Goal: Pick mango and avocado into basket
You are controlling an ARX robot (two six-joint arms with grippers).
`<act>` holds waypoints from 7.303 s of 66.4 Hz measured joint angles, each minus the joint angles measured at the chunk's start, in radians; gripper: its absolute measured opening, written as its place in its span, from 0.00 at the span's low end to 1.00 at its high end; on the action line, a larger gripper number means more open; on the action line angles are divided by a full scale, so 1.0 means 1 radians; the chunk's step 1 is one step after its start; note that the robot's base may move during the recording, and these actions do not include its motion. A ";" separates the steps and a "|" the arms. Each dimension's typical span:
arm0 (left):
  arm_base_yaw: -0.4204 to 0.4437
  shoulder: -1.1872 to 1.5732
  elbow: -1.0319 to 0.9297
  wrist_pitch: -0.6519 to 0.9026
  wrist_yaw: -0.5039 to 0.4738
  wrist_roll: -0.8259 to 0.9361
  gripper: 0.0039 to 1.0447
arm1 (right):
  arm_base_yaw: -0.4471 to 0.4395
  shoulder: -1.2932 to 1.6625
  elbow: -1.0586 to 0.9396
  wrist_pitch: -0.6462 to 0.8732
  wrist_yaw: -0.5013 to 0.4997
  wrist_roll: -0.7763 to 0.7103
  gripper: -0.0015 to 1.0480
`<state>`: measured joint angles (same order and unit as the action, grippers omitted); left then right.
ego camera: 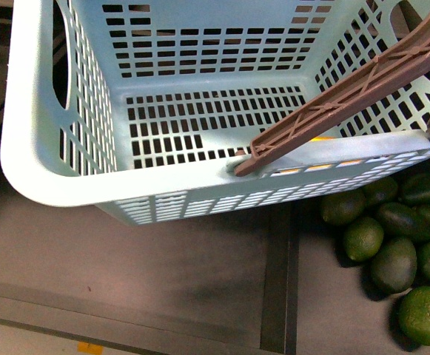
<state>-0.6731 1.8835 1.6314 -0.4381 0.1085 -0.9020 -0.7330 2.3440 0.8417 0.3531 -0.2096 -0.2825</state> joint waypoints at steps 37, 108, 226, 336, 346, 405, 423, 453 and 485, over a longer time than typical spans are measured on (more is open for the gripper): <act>0.000 0.000 0.000 0.000 0.000 0.000 0.13 | 0.085 0.098 0.121 0.003 0.031 0.116 0.92; 0.000 0.000 0.000 0.000 0.003 0.000 0.13 | 0.140 0.216 0.184 0.046 0.092 0.179 0.59; 0.000 0.000 0.000 0.000 0.003 0.000 0.13 | 0.868 -0.838 -0.246 0.392 0.035 0.754 0.80; 0.000 0.000 0.000 0.000 0.004 -0.001 0.13 | 0.732 -1.879 -0.824 0.108 0.210 0.288 0.02; 0.000 0.000 0.000 0.000 0.003 -0.001 0.13 | 0.732 -1.952 -0.824 0.038 0.210 0.288 0.02; 0.000 0.000 0.000 0.000 0.003 0.000 0.13 | 0.732 -2.335 -0.824 -0.350 0.210 0.288 0.02; 0.000 0.000 0.000 0.000 0.003 0.000 0.13 | 0.732 -2.338 -0.824 -0.351 0.210 0.286 0.25; 0.000 0.000 0.000 0.000 0.003 0.000 0.13 | 0.732 -2.338 -0.824 -0.351 0.210 0.286 0.93; -0.031 0.038 0.010 0.068 -0.648 -0.498 0.13 | 0.732 -2.338 -0.824 -0.352 0.210 0.286 0.92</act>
<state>-0.7040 1.9217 1.6409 -0.3706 -0.5396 -1.3998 -0.0010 0.0055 0.0174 0.0013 0.0006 0.0036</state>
